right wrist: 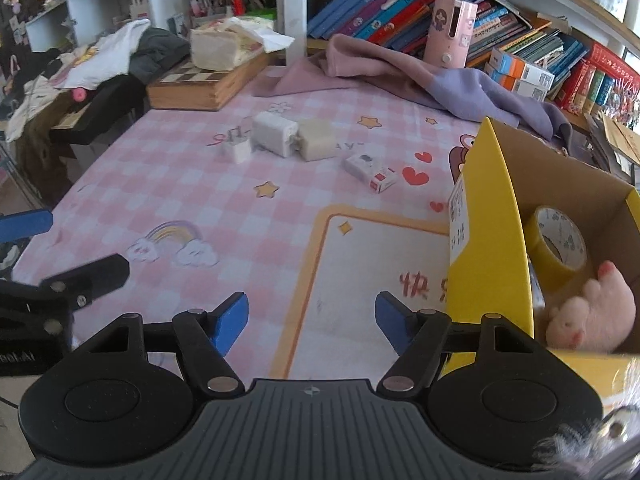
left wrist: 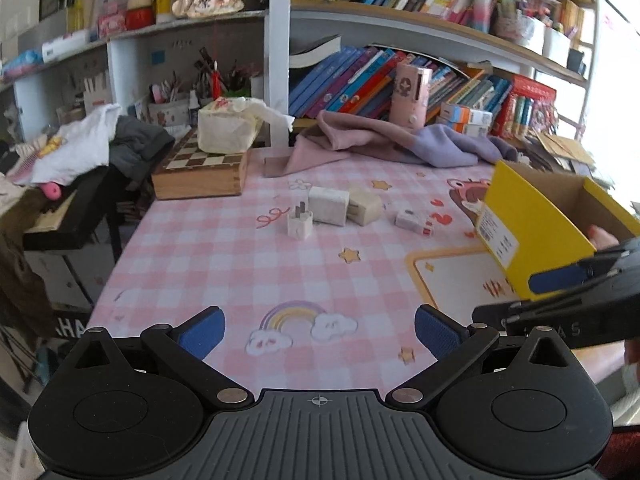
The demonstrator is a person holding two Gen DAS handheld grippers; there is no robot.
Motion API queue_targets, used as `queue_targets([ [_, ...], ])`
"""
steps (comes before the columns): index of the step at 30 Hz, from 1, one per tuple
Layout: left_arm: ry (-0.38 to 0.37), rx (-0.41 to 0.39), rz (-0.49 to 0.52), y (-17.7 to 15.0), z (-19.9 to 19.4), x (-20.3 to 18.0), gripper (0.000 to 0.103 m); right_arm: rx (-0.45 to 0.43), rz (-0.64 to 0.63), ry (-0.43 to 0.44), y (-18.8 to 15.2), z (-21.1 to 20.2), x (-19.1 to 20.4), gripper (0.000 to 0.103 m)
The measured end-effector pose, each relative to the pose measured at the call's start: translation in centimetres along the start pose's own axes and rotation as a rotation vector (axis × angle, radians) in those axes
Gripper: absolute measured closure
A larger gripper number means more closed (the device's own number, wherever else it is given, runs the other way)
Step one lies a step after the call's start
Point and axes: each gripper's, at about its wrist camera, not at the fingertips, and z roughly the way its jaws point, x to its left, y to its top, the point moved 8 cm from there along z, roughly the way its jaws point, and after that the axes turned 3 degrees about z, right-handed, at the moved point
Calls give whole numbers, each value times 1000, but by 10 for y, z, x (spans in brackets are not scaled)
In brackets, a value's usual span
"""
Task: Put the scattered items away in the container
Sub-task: 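Move the left tool to the white plug adapter while the right tool approaches the small white card box, then grasp the white plug adapter with the left tool while the right tool grasps the white card box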
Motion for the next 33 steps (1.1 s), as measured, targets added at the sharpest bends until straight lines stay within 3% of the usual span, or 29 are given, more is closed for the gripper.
queue_targets([
  [17,28,36,95,59,117,13,5,11,116,-47,84,105,-44,44],
  [25,26,109,48,63,178,28,27,43,75,-73,105,145,-51,46],
  [33,9,151,56,58,208,27,50,53,48,-86,114,168,-57,45],
])
